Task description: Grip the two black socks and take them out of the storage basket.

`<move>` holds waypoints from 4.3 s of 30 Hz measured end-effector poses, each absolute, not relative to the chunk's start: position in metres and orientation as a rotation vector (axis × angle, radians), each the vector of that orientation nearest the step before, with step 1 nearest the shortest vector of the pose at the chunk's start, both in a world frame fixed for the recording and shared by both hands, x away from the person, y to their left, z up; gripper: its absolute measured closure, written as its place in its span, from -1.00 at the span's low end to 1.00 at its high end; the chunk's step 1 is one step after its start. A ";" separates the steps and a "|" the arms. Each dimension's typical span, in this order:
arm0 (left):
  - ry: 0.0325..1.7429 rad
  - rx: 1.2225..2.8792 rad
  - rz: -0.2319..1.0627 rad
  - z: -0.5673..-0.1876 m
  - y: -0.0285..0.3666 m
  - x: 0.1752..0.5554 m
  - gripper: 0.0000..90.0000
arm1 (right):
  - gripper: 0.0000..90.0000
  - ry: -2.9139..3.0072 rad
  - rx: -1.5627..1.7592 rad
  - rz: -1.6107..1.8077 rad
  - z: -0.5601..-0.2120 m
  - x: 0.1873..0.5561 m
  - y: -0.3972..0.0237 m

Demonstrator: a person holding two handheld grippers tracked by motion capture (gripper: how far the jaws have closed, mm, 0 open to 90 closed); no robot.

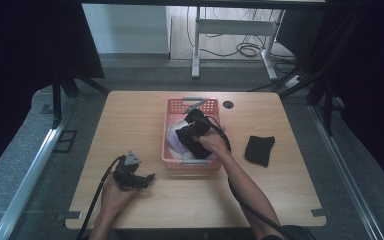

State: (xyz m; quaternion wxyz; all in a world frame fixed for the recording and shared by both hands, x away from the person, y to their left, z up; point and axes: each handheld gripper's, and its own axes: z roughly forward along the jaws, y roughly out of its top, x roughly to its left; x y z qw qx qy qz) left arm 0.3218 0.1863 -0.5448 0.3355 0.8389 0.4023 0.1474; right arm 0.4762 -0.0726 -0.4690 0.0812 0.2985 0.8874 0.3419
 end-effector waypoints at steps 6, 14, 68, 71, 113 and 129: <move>1.049 2.188 0.384 -0.545 0.186 0.322 -0.72 | 0.94 2.624 0.866 1.069 -0.453 0.471 -0.078; 1.049 2.187 0.385 -0.545 0.186 0.322 -0.72 | 0.94 2.580 0.844 1.134 -0.430 0.464 -0.084; 1.049 2.185 0.386 -0.545 0.186 0.322 -0.72 | 0.95 2.249 0.991 1.316 -0.329 0.437 -0.197; 1.050 2.188 0.386 -0.545 0.186 0.322 -0.72 | 0.95 2.230 1.015 1.309 -0.329 0.436 -0.208; 1.053 2.182 0.384 -0.545 0.186 0.322 -0.72 | 0.91 2.173 1.399 0.984 -0.466 0.438 -0.309; 1.053 2.184 0.383 -0.545 0.186 0.322 -0.72 | -0.04 2.178 1.355 1.024 -0.462 0.429 -0.309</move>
